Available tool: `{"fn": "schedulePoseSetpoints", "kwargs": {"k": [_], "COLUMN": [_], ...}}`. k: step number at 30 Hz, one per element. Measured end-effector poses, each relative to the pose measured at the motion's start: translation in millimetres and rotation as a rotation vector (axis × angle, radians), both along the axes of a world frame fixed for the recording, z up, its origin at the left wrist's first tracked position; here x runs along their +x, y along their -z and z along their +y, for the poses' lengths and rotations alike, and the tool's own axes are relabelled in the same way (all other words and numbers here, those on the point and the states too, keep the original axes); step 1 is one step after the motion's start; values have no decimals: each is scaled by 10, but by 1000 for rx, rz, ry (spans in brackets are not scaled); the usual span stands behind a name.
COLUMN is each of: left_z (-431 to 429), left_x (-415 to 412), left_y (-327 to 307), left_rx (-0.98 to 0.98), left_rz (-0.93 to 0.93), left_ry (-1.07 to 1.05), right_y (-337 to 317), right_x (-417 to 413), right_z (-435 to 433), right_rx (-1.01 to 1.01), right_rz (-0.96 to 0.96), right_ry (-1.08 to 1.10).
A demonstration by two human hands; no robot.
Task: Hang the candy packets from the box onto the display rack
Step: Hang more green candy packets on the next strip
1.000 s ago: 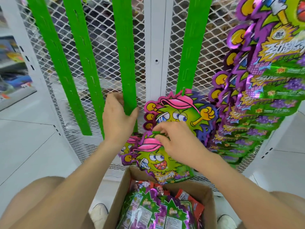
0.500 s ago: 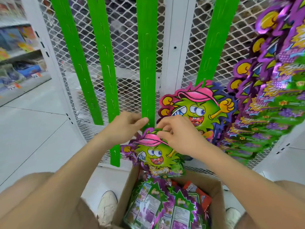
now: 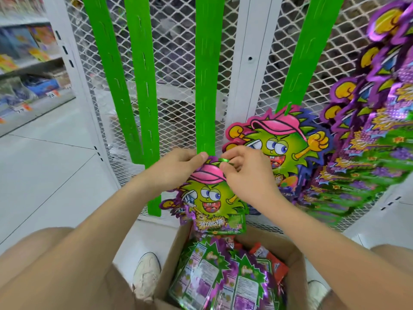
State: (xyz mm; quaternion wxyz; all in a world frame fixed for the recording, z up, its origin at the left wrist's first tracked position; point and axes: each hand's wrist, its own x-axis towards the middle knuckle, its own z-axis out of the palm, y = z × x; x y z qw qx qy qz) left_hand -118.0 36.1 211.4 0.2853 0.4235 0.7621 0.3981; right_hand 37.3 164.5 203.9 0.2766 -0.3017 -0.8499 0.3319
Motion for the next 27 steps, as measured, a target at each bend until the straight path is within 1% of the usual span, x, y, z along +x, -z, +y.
{"fn": "schedulePoseSetpoints", "kwargs": {"k": [3, 6, 8, 10, 12, 14, 16, 19, 21, 23, 25, 27], "left_z": [5, 17, 34, 51, 52, 38, 33, 28, 29, 28, 11, 5], "left_x": [-2, 32, 43, 49, 71, 101, 121, 117, 96, 112, 206, 383], "left_y": [7, -5, 9, 47, 91, 135, 166, 182, 226, 295, 378, 438], "left_rx": [0, -14, -15, -3, 50, 108, 120, 119, 102, 91, 72, 43], "left_rz": [3, 62, 165, 331, 486, 569, 593, 572, 580, 683, 839, 981], "left_ry": [-36, -32, -41, -25, 3, 30, 43, 67, 44, -35, -182, -336], "right_y": [28, 71, 95, 95, 91, 82, 74, 65, 46, 9, -36, -47], "right_x": [2, 4, 14, 37, 70, 106, 136, 165, 201, 262, 361, 479], "right_z": [-6, -9, -7, -12, -6, -15, -35, -45, -41, -45, -34, 9], "right_rx": [-1, 79, 161, 245, 355, 499, 587, 718, 780, 786, 679, 565], "right_rz": [-21, -88, -153, -220, -260, -298, -327, -399, -412, -375, -359, -417], "right_ry": [5, -39, -87, -120, -130, -145, -139, -91, -68, -100, -199, -353]}}
